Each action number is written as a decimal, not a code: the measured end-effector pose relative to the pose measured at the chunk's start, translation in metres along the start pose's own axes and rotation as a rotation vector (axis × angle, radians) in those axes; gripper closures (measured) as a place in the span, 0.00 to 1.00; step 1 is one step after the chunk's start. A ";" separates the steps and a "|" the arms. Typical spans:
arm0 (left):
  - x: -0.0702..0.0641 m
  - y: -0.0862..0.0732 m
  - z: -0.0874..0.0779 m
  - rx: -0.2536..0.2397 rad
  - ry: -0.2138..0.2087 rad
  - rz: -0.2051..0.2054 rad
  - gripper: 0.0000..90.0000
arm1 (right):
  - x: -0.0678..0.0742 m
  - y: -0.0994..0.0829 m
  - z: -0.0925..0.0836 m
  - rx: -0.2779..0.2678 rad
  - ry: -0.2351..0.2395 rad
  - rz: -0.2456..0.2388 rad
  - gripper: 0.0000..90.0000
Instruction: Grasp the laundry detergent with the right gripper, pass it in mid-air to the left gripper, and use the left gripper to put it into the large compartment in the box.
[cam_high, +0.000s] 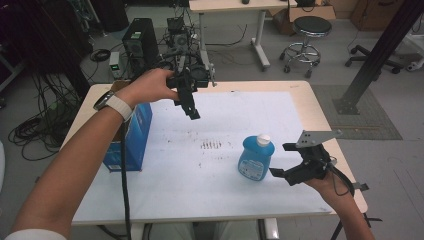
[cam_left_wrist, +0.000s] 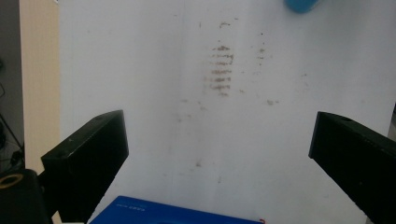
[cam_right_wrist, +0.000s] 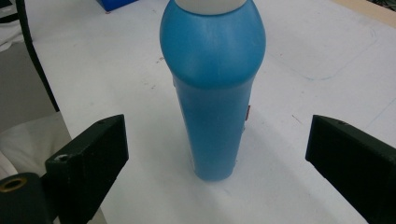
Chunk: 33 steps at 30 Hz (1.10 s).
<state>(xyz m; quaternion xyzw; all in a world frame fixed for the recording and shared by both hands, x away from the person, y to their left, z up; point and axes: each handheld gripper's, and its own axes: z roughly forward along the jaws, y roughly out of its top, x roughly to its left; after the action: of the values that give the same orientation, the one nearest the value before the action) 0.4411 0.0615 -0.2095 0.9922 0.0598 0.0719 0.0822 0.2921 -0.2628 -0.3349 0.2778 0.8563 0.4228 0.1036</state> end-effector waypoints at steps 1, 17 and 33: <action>0.000 0.000 0.001 -0.004 -0.003 -0.006 0.06 | 0.000 -0.001 0.000 -0.007 0.000 0.001 0.06; 0.000 0.001 0.001 -0.002 -0.001 0.002 0.06 | -0.001 -0.007 0.002 -0.039 0.011 0.004 0.07; 0.000 -0.002 0.000 -0.003 -0.002 -0.005 0.06 | -0.002 -0.010 0.014 -0.052 0.019 0.010 0.07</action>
<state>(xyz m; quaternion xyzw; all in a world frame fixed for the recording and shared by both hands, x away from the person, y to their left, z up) 0.4406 0.0630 -0.2103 0.9920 0.0620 0.0710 0.0838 0.2953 -0.2594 -0.3517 0.2751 0.8446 0.4483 0.1004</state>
